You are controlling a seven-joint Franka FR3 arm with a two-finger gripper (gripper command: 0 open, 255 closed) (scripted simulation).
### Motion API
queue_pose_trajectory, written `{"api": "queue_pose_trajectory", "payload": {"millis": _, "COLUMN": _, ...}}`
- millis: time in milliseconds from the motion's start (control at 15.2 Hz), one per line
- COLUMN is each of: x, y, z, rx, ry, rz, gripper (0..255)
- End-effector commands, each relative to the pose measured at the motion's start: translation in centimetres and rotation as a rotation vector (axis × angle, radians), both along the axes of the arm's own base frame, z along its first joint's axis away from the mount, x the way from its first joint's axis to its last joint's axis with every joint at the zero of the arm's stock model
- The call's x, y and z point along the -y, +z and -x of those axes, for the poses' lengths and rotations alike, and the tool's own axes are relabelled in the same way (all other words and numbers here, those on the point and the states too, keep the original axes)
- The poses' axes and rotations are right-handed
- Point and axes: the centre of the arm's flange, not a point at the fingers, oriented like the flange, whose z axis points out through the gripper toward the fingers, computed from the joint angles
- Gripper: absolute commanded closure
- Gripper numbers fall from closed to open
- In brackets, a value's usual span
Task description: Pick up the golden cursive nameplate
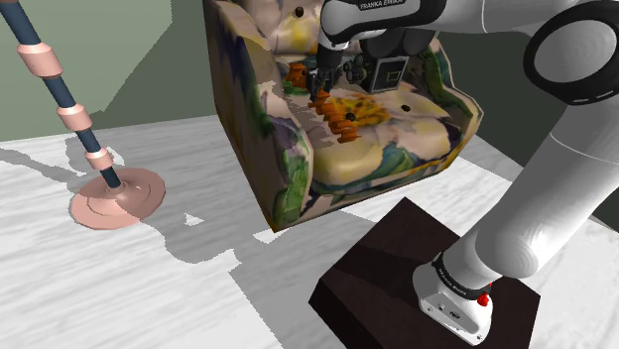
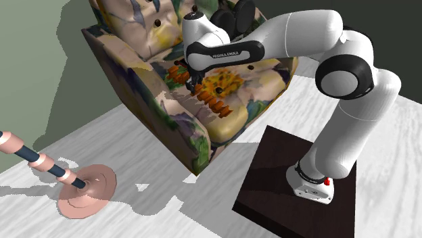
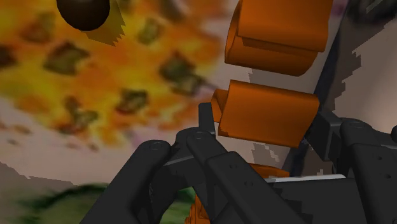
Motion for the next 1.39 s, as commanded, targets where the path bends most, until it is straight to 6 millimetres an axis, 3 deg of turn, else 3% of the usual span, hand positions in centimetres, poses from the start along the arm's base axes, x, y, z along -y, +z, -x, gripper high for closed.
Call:
{"api": "queue_pose_trajectory", "payload": {"millis": 0, "x": 0.0, "y": -0.1, "z": 0.0, "rx": -0.001, "ry": 0.000, "rz": 0.000, "gripper": 255}}
{"api": "queue_pose_trajectory", "payload": {"millis": 198, "x": 0.0, "y": -0.1, "z": 0.0, "rx": -0.001, "ry": 0.000, "rz": 0.000, "gripper": 255}}
{"api": "queue_pose_trajectory", "payload": {"millis": 1188, "x": 0.0, "y": 7.8, "z": 0.0, "rx": -0.001, "ry": 0.000, "rz": 0.000, "gripper": 255}}
{"api": "queue_pose_trajectory", "payload": {"millis": 1320, "x": 0.0, "y": 7.9, "z": 0.0, "rx": -0.001, "ry": 0.000, "rz": 0.000, "gripper": 255}}
